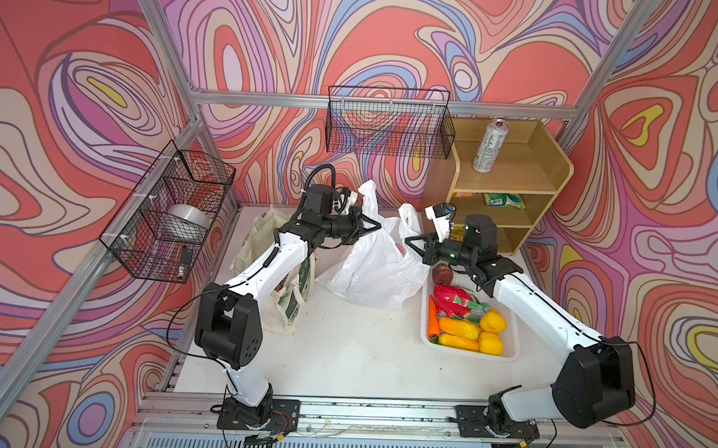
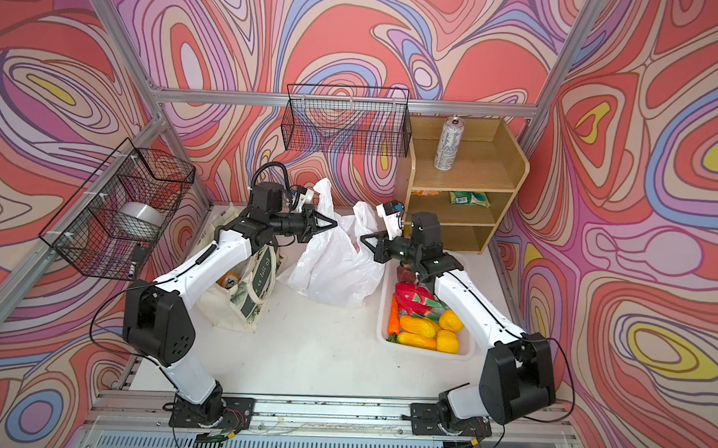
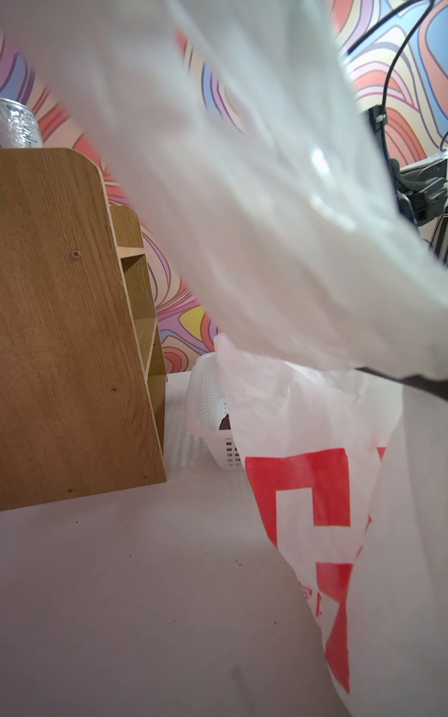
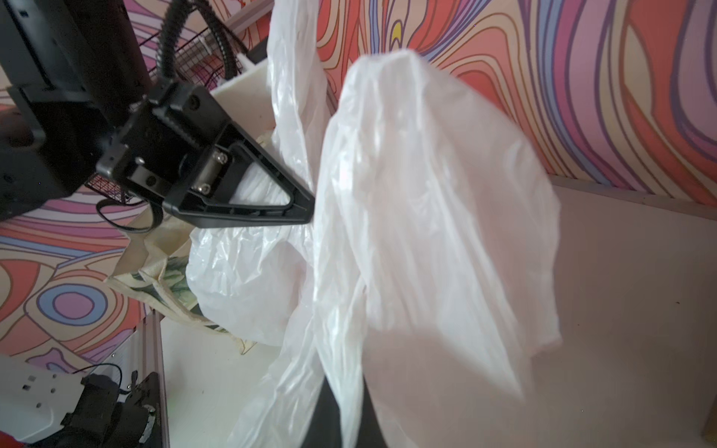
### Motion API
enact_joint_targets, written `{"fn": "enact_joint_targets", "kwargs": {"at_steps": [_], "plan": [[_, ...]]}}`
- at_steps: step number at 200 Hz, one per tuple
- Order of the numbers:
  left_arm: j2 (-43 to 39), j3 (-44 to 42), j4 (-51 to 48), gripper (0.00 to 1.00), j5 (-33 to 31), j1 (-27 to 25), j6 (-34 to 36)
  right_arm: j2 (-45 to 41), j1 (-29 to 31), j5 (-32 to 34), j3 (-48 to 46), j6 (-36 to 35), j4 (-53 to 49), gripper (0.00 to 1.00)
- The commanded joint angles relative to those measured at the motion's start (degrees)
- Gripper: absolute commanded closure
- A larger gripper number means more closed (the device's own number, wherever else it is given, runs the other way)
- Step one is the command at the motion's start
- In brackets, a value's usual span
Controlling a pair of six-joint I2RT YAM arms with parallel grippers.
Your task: Place the mixed food into the grocery bags and tie them
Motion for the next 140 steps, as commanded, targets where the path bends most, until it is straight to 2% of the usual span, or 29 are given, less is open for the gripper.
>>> {"fn": "enact_joint_targets", "kwargs": {"at_steps": [1,59,140], "plan": [[0.7,4.8,-2.7,1.00,-0.1,-2.0,0.0,0.9,0.5,-0.3,1.7,-3.7,-3.3,1.00],[2.8,6.1,-2.2,1.00,-1.3,-1.6,-1.0,1.0,0.5,0.7,2.1,-6.0,-4.1,1.00],[5.1,7.1,-1.7,1.00,-1.6,-2.7,-1.8,0.1,0.5,1.5,1.4,-5.4,-3.0,1.00]]}}
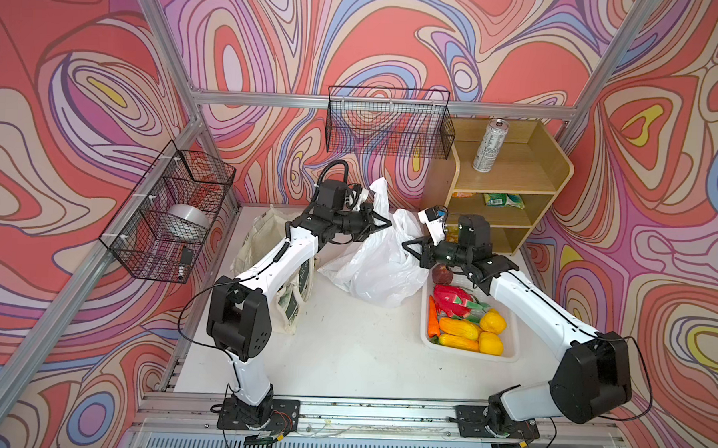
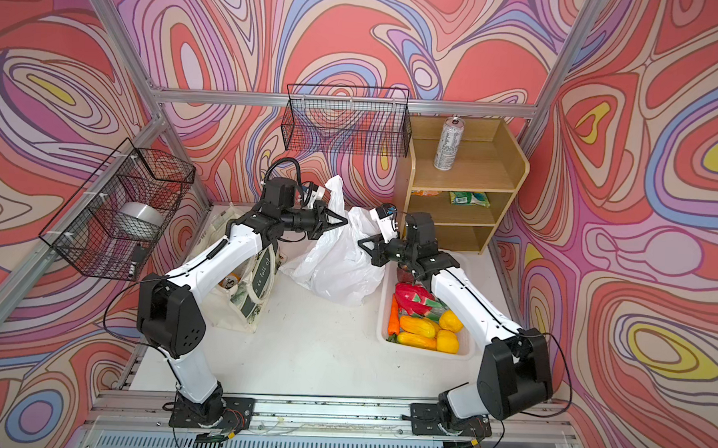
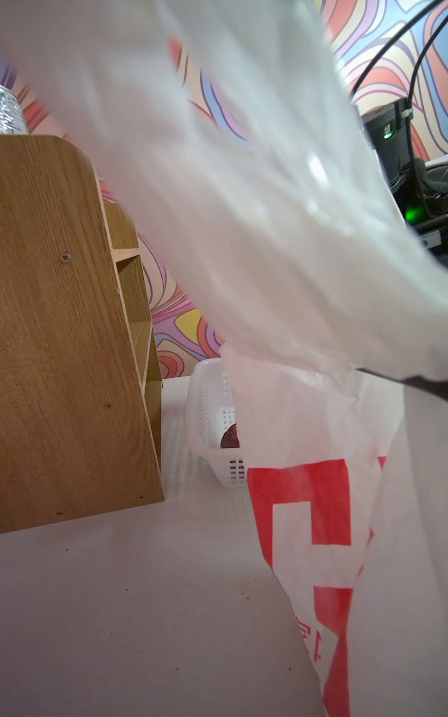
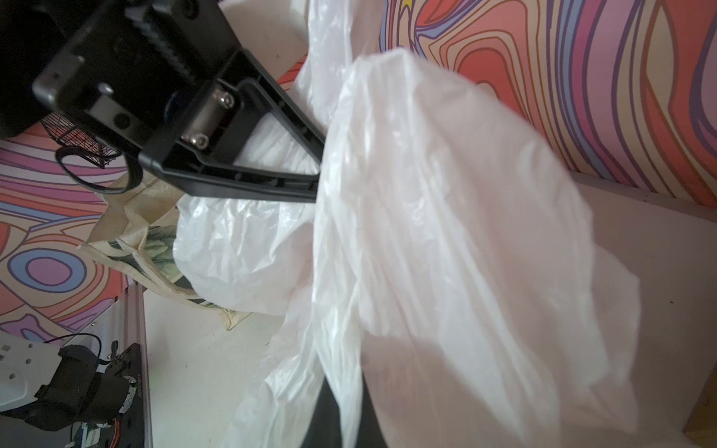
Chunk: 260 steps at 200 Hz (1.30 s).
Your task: Place the mixed food into the grocery bags and tie them
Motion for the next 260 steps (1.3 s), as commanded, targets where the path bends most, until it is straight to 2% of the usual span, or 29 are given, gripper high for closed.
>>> {"fn": "enact_joint_targets", "kwargs": {"at_steps": [1,16,33,69,103,126,151,177,194,218,240,260], "plan": [[0.8,1.6,-0.2,1.00,-0.2,-0.4,-0.9,-0.8,0.1,0.5,0.2,-0.4,0.5,1.00],[0.5,2.0,-0.1,1.00,0.9,-0.5,0.0,-1.0,0.0,0.6,0.2,-0.1,0.8,1.00],[-0.3,1.3,-2.3,1.00,-1.8,-0.7,2.7,-1.1,0.1,0.6,0.4,0.1,0.8,1.00],[0.8,-0.3,-1.6,1.00,-0.8,-0.2,5.2,-1.5,0.1,-0.1,0.8,-1.7,-0.4,1.00],[3.9,-4.0,3.3,1.00,5.5,2.4,6.3,-2.3,0.1,-2.1,1.7,-4.3,-3.0,1.00],[5.7,-3.9,-1.2,1.00,6.1,3.2,14.3,-3.3,0.1,-1.6,2.4,-6.0,-4.6,1.00],[6.5,-1.4,-12.7,1.00,0.8,3.1,25.6,-4.4,0.1,-1.7,3.4,-7.7,-6.8,1.00],[6.2,-0.6,-18.9,1.00,-5.1,3.2,32.8,-3.9,0.1,-2.9,5.2,-9.0,-9.0,1.00],[5.3,-0.9,-18.7,1.00,-4.6,3.2,36.4,-3.1,0.1,-4.0,6.2,-9.6,-10.3,1.00],[3.1,-1.8,-15.9,1.00,-0.5,3.2,40.7,-2.9,0.3,-3.7,6.5,-9.7,-10.7,1.00],[1.7,-1.3,-15.4,1.00,-0.8,3.3,42.0,-4.1,0.3,-2.6,5.5,-9.2,-9.7,1.00],[0.4,-1.5,-12.1,1.00,2.6,3.5,41.7,-4.6,0.3,-0.3,4.0,-7.7,-6.9,1.00]]}}
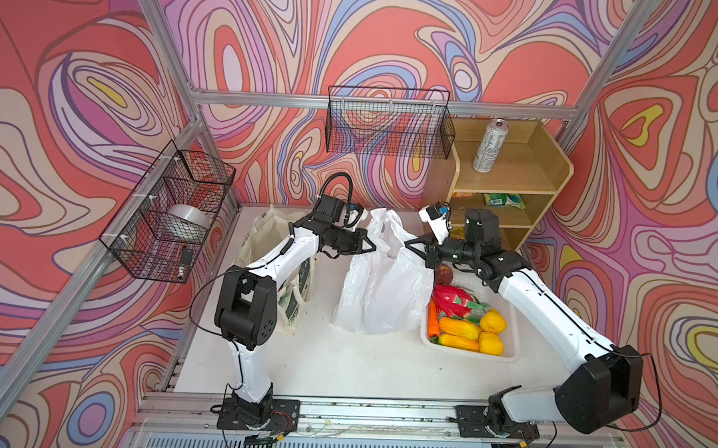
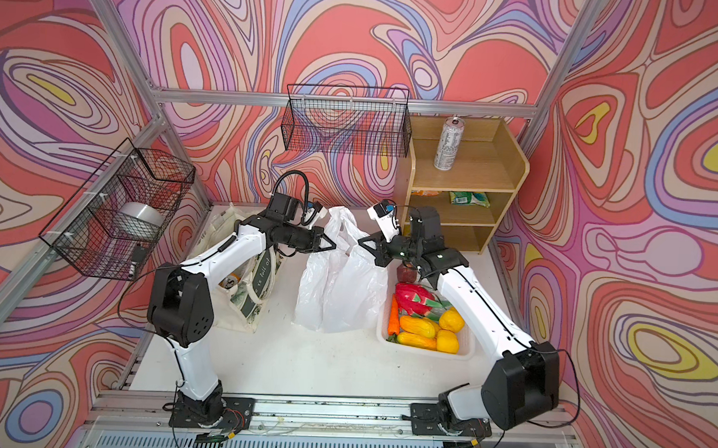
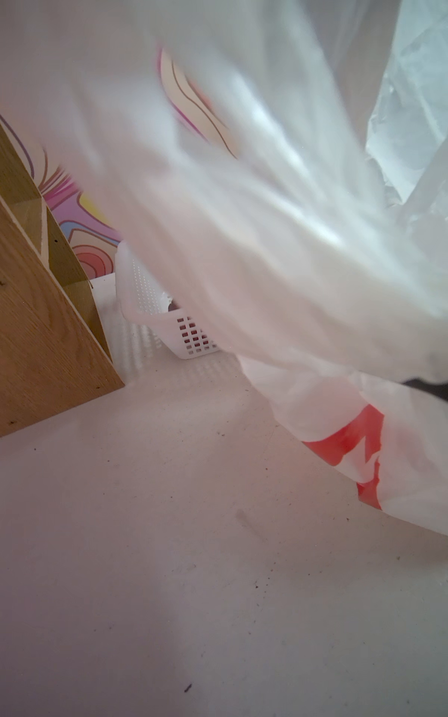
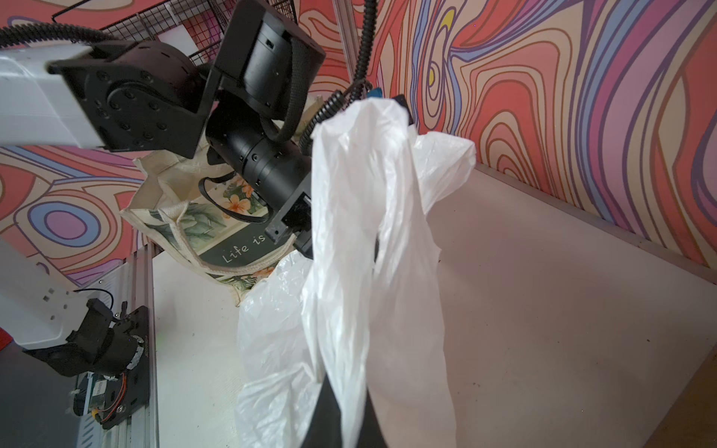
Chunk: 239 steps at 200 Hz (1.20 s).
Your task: Place the mixed food into the grocery bags and tie them
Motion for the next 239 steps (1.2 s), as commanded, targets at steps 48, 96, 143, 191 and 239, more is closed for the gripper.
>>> {"fn": "enact_joint_targets", "kwargs": {"at_steps": [48,96,143,191,239], "plan": [[-4.2,0.7,10.8,1.00,11.1,0.3,0.4,-0.2,0.3,4.6,-4.2,5.1,9.4,0.86],[-3.6,0.7,10.6,1.00,12.6,0.3,5.1,-7.0,0.3,11.6,-8.8,5.9,10.8,0.26],[-2.2,2.0,9.3,1.00,13.5,0.3,7.5,-13.7,0.2,14.6,-10.0,6.1,10.1,0.02],[-1.1,3.7,7.9,1.00,14.7,0.2,8.3,-10.1,0.0,13.3,-5.8,5.5,10.2,0.02],[-1.0,3.6,6.9,1.00,15.6,0.3,8.8,-6.5,-0.3,14.2,-2.4,5.1,11.7,0.02]]}}
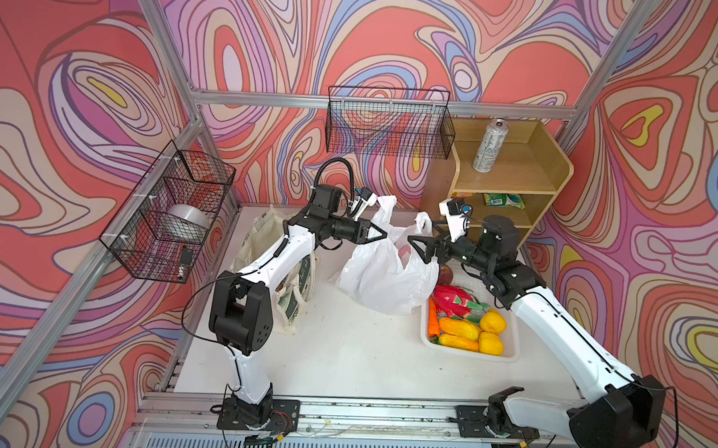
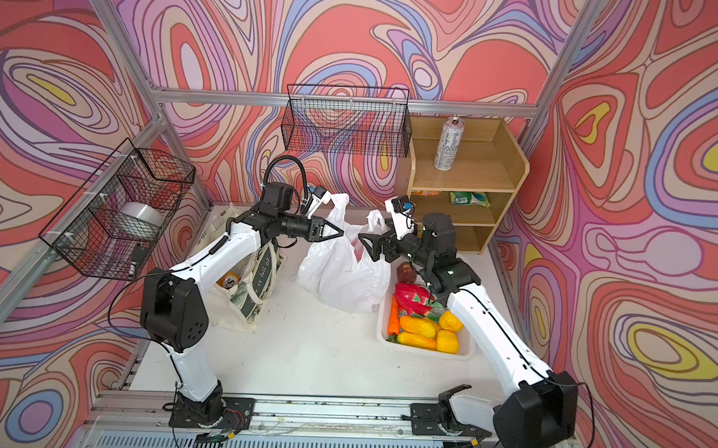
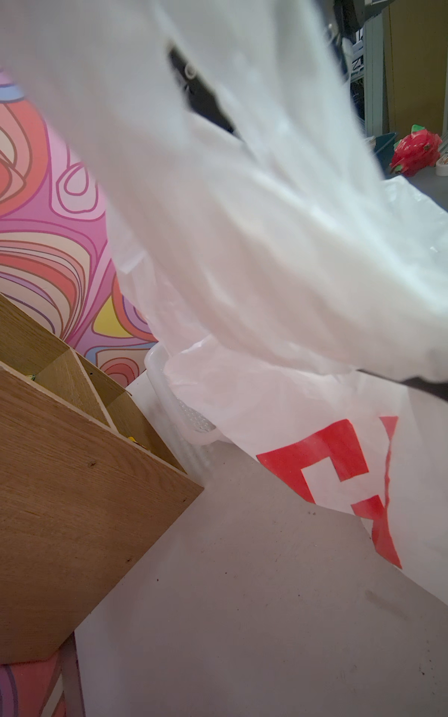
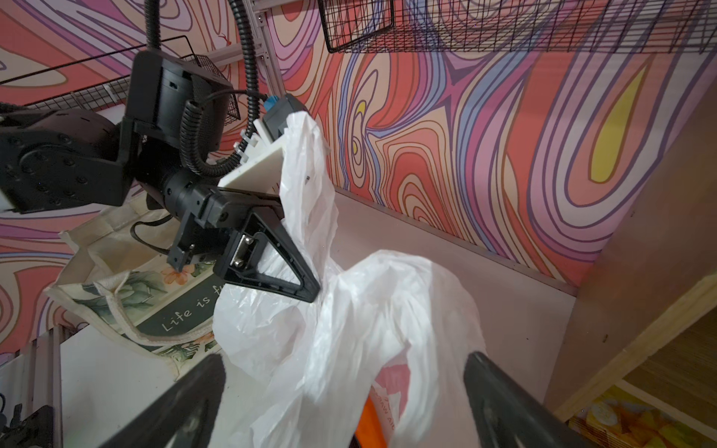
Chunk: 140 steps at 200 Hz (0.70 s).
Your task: Place the mixed food into the grocery bags and tie them
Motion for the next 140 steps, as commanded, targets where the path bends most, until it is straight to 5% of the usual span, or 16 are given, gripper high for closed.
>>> {"fn": "enact_joint_targets", "kwargs": {"at_steps": [1,64,92,106,140], "plan": [[0.7,1.6,-1.5,1.00,1.9,0.3,1.8,1.1,-0.3,0.8,3.2,-0.6,1.4,0.02],[0.8,1.2,-1.6,1.00,3.0,0.3,2.0,3.2,-2.5,1.5,4.9,-0.4,1.5,0.01],[1.0,1.4,-1.4,1.00,3.4,0.2,1.8,3.7,-3.1,-2.7,5.1,0.4,0.9,0.09],[1.2,1.5,-1.6,1.00,3.3,0.3,1.8,3.8,-3.1,-4.3,5.2,0.4,0.4,0.25],[1.9,3.2,-5.5,1.00,-0.9,0.3,1.9,4.6,-3.2,-7.9,8.5,-0.1,-2.4,0.94]]}}
